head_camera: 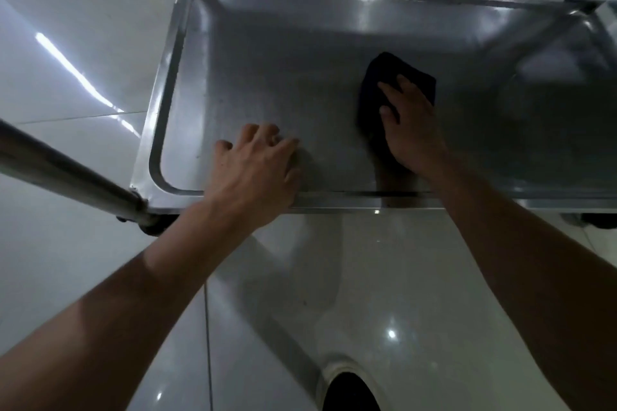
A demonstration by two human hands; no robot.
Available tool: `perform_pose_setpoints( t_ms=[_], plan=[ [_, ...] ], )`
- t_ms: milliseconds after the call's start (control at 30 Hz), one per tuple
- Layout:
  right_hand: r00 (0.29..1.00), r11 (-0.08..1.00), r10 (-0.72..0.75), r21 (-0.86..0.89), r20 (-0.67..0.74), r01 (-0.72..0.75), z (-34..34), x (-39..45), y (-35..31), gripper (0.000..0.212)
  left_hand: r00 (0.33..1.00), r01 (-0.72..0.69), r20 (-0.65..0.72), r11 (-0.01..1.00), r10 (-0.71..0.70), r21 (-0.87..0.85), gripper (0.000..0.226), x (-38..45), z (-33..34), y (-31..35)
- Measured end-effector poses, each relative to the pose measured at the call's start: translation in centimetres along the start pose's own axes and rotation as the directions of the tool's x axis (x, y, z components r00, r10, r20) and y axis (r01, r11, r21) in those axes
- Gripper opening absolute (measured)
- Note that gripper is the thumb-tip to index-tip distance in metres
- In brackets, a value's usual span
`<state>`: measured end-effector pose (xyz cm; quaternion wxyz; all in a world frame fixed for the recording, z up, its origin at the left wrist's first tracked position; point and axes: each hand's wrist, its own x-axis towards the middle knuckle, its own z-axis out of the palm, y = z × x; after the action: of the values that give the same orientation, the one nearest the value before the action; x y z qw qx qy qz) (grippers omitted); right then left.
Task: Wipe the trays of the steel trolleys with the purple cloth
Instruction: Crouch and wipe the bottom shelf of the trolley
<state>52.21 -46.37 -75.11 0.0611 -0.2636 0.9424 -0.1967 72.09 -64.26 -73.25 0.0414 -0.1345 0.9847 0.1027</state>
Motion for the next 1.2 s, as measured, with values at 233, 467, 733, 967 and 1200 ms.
perform_pose_setpoints(
  t_ms=[233,467,733,967,1200],
  plan=[
    [0.972,0.982,-0.188,0.038,0.142,0.184,4.9,4.2,-11.1,0.047,0.980,0.198,0.016,0.979,-0.199,0.057,0.050,-2.7,-1.4,-5.6],
    [0.860,0.925,-0.369,0.045,0.353,0.379,8.6,6.1,-23.3,0.051,0.989,0.138,-0.051,0.990,-0.137,0.014,0.044,-4.5,-1.0,-6.5],
    [0.903,0.944,-0.318,0.005,0.289,0.330,8.3,4.9,-19.5,0.050,0.993,0.111,-0.032,0.993,-0.110,0.039,0.044,-5.3,-0.8,-6.1],
    [0.968,0.987,-0.159,0.000,0.195,0.162,4.3,0.0,-10.0,0.049,0.999,-0.038,-0.035,0.999,0.038,-0.007,0.043,-6.0,-0.4,0.0],
    [0.978,0.997,-0.072,-0.003,0.193,0.074,0.0,-8.4,-3.3,0.047,0.990,-0.139,-0.026,0.990,0.139,0.000,0.053,-7.4,1.5,6.4]
  ],
)
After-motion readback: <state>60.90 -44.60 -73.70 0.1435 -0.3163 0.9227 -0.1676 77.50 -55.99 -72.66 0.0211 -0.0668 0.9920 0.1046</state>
